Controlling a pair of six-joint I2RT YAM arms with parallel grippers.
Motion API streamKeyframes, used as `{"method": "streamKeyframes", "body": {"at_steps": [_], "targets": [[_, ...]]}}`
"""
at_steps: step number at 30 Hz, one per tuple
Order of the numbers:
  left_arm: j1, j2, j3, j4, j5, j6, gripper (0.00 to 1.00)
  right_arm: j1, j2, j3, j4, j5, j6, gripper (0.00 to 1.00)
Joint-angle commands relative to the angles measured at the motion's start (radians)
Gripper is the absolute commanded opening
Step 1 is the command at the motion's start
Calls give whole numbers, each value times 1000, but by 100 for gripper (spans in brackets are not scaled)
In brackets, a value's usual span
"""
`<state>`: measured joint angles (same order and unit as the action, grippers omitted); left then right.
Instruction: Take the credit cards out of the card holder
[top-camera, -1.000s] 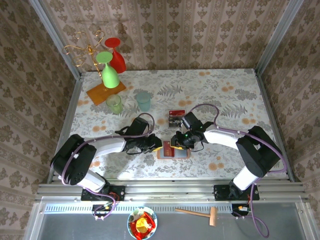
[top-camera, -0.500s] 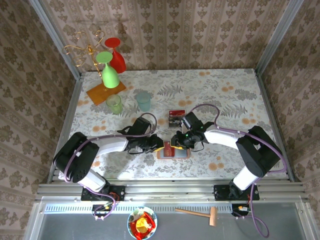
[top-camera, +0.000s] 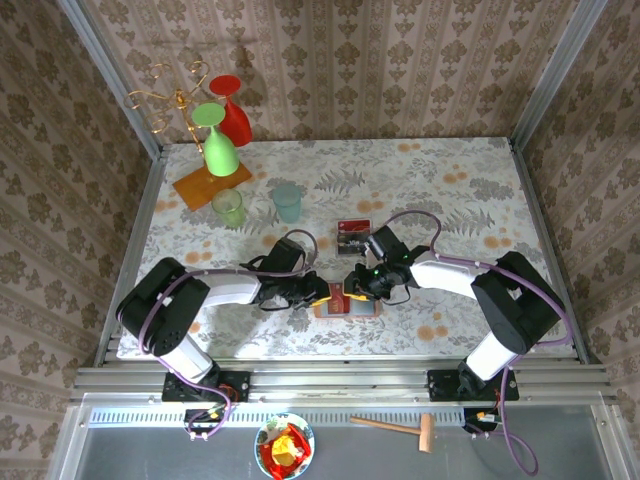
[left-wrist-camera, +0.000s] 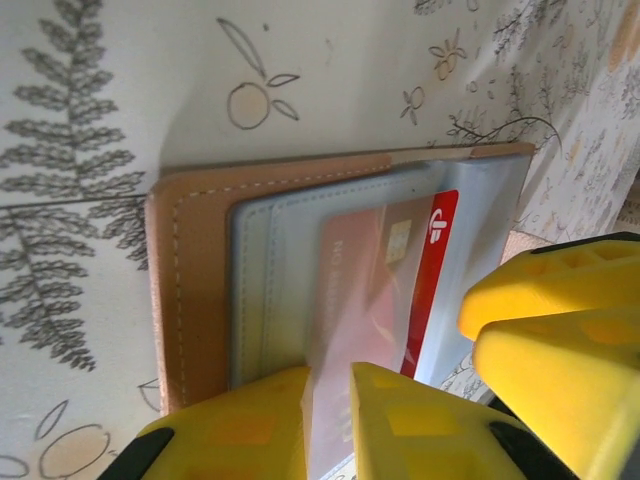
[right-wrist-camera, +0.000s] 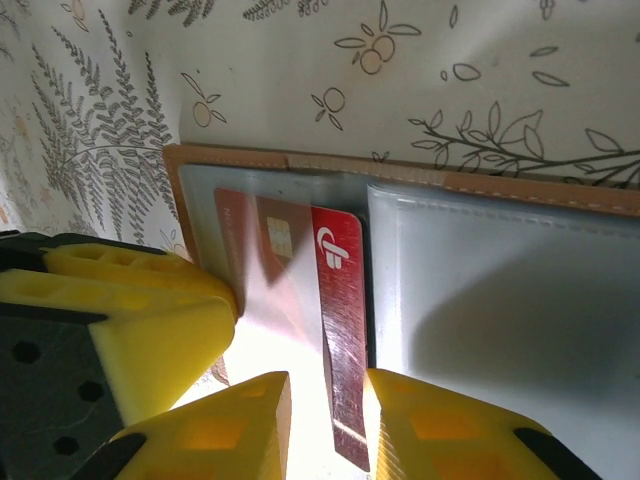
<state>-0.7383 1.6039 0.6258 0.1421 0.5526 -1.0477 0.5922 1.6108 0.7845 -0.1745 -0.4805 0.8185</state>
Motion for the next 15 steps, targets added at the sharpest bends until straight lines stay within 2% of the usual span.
{"method": "streamKeyframes", "body": {"at_steps": [1,15], "targets": [[2,5,-20,-5,-4,-11,19,-7,11,-19,30,-29,16,28],[3,-3,-28,-38,-16,0,18,-12,54,-51,116,-67,36,27]]}}
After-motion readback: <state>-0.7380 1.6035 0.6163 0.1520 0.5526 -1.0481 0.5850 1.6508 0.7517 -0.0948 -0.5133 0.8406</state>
